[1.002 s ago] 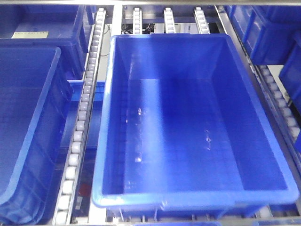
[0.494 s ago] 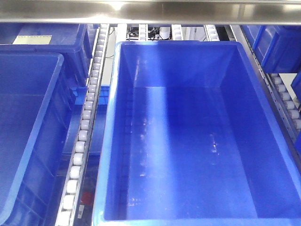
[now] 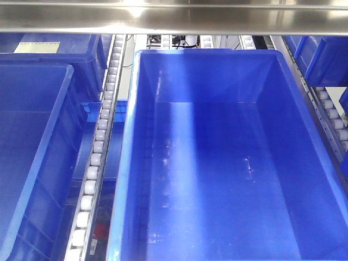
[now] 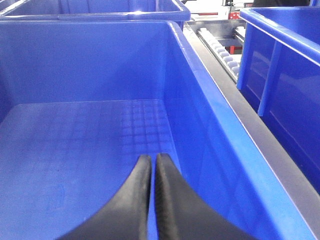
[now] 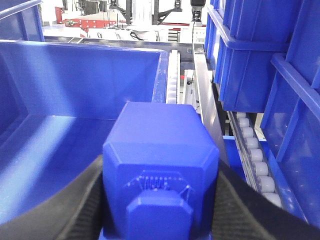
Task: Pour parts from conveyor to right shelf
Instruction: 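Extend the right arm over the empty blue bin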
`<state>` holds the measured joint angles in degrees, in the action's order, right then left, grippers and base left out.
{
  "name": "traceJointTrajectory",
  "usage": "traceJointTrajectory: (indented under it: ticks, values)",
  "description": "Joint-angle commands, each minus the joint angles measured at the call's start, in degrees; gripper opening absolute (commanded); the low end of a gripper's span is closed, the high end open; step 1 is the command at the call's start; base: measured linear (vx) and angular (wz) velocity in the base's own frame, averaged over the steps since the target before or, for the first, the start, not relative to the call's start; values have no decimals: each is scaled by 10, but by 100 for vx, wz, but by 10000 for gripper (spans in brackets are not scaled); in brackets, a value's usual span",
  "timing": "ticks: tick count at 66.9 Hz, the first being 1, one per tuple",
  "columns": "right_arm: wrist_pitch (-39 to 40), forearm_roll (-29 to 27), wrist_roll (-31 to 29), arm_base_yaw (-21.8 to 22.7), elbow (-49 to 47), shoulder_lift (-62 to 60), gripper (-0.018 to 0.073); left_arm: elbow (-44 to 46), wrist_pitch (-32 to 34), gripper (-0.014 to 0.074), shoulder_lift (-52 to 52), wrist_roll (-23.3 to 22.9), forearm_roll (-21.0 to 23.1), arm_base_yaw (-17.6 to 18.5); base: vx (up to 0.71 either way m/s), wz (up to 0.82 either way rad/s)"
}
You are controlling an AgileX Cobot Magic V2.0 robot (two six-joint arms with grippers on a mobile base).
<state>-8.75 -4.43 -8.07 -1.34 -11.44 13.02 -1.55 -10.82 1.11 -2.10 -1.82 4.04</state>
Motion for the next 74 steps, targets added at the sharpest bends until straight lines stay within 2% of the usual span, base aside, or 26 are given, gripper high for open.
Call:
traceJointTrajectory:
  ticks: [1,37,46,50,58,64,74]
  values:
    - [48,1,-6,2,-17,5,-2,10,40,-6,2,-4,1,1,0,0]
    - [51,1,-3,2,-17,5,-2,10,40,-6,2,-4,1,1,0,0]
    - [48,-30,27,2,-20,5,-2,10,40,-6,2,-4,1,1,0,0]
    - [19,-35,24,2,-36,5,-2,10,40,-6,2,-4,1,1,0,0]
    - [-45,-36,-33,2,-97,35,-2,10,40,-6,2,-4,1,1,0,0]
    - [-93,-60,-87,2,-154,87,-2,10,40,-6,2,-4,1,1,0,0]
    - [-121,-150,-186,-14,-233,207,-2,10,40,-6,2,-4,1,1,0,0]
